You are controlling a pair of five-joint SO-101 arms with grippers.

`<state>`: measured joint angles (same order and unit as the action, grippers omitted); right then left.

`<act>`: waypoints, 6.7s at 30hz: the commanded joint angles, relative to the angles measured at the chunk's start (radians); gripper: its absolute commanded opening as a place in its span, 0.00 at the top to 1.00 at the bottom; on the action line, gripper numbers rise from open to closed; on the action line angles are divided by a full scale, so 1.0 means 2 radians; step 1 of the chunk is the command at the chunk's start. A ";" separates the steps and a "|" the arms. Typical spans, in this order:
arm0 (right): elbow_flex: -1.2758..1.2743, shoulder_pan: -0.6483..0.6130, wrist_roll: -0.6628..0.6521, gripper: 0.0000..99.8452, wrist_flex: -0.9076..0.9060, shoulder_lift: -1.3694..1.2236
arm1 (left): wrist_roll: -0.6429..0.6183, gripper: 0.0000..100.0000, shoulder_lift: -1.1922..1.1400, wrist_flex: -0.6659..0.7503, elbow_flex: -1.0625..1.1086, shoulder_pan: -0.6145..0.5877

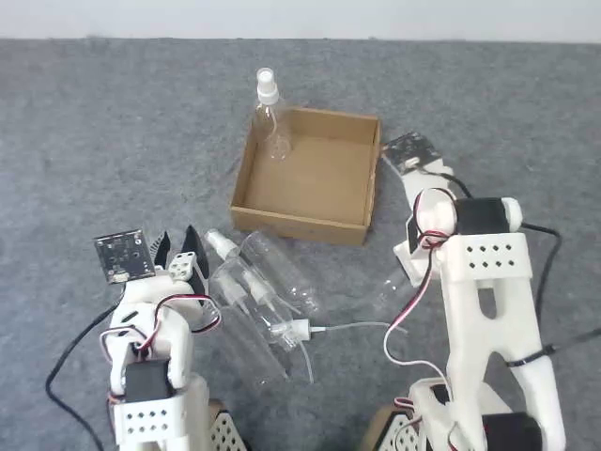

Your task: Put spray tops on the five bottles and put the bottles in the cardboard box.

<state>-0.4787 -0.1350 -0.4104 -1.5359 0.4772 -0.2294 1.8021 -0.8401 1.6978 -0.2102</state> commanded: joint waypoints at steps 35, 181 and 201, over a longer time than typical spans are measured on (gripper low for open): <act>-0.118 -0.077 -0.462 0.72 0.089 -0.001 | 0.004 0.87 0.008 0.002 -0.007 0.002; -0.242 -0.004 -0.186 0.99 0.227 0.004 | 0.004 0.87 0.008 0.002 -0.007 0.002; -0.068 -0.005 -0.056 0.99 0.024 0.007 | 0.004 0.87 0.008 0.002 -0.007 0.002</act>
<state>-0.7181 -0.1550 -0.5593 -1.4208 0.4772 -0.2294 1.8021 -0.8401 1.6978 -0.2102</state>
